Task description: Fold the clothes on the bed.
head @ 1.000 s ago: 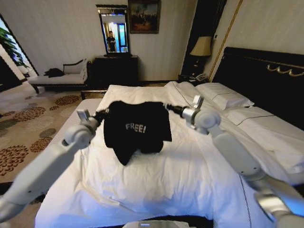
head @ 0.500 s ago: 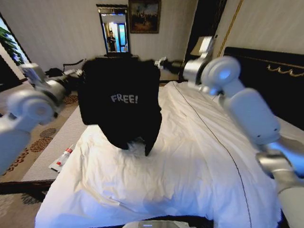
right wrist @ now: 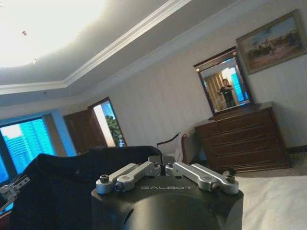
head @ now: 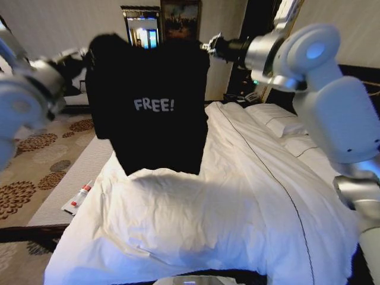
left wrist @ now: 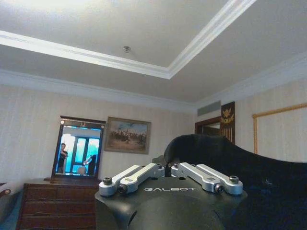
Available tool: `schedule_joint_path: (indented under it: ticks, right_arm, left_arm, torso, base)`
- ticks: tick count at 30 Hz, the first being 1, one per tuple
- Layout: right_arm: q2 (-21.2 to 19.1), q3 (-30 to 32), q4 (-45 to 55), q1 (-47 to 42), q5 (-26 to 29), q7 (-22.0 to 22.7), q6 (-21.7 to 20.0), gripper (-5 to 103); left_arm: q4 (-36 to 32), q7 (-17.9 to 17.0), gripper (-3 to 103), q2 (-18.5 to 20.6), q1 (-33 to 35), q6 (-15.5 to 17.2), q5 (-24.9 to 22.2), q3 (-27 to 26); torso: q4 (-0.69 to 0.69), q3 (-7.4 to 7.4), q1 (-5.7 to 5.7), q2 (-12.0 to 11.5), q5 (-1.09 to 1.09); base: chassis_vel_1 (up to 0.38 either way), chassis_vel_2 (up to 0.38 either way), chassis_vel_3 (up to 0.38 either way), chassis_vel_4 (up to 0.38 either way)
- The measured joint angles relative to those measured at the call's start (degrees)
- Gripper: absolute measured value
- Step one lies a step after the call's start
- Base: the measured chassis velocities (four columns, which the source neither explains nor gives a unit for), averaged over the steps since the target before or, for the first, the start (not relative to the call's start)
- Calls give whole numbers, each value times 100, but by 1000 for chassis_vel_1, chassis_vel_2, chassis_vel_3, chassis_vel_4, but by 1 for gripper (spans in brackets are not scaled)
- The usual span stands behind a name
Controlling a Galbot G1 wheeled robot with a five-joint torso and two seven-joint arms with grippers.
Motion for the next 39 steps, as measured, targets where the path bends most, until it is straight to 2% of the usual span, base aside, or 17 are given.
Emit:
schedule_joint_path:
  ticks: [2, 6, 19, 23, 25, 27, 29, 31, 33, 36, 38, 39]
  right_arm:
    - [-7, -91, -213, 168, 12, -36, -2, 0]
    - [-62, -120, -272, 245, 69, -50, -2, 0]
    - [-577, -49, 440, 140, 461, -50, -54, 0]
    - [-920, 85, 918, -27, 919, 70, -61, 0]
    - [-967, 111, 965, -62, 966, 87, -60, 0]
    - [-1125, 280, 1202, -201, 1276, 262, -60, 0]
    - [-1178, 327, 1292, -229, 1387, 327, -60, 0]
    - [-1379, 420, 1640, -264, 1643, 425, -66, 0]
    - [-1432, 435, 1724, -265, 1691, 440, -67, 0]
    - [-1738, 573, 2186, -265, 2047, 564, -76, 0]
    - [-1791, 599, 2254, -264, 2109, 584, -79, 0]
    - [-1937, 697, 2434, -289, 2265, 631, -91, 0]
  left_arm:
    - [241, 9, 1, -176, -407, 3, -27, 443]
    - [177, 14, 1, -225, -473, 4, -46, 552]
    - [-801, 68, 1, 346, 245, 21, -296, -36]
    - [-1421, 199, 1, 1000, 1238, -38, -429, -866]
    - [-1495, 222, 1, 1098, 1404, -63, -428, -967]
    - [-1786, 311, 1, 1459, 1921, -180, -407, -1279]
    - [-1864, 326, 1, 1549, 1994, -204, -425, -1340]
    - [-2124, 348, 1, 1840, 2116, -243, -659, -1550]
    - [-2157, 351, 1, 1883, 2135, -247, -698, -1594]
    - [-2421, 369, 1, 2266, 2237, -259, -978, -1898]
    - [-2468, 387, 1, 2342, 2249, -261, -1025, -1942]
    - [-2575, 442, 1, 2574, 2254, -270, -1171, -2028]
  torso:
    - [0, 0, 0, 0, 0]
    - [0, 0, 0, 0, -1]
    - [1, -1, -1, 0, -1]
    - [2, -2, -2, 0, 0]
    - [3, -2, -3, 1, -1]
    - [5, -2, -3, 1, -3]
    - [4, -2, -3, 1, -4]
    - [0, -1, -2, 0, -1]
    - [0, -2, -2, 0, 0]
    - [-1, -2, -3, 1, 0]
    - [0, -2, -3, 1, 0]
    - [1, -3, -3, 1, -2]
  base:
    - [0, 0, 0, 0]
    - [0, 0, 0, 0]
    - [0, 0, 0, 0]
    - [0, 0, 0, 0]
    - [0, 0, 0, 0]
    - [0, 0, 0, 0]
    - [0, 0, 0, 0]
    - [0, 0, 0, 0]
    - [0, 0, 0, 0]
    - [0, 0, 0, 0]
    - [0, 0, 0, 0]
    - [0, 0, 0, 0]
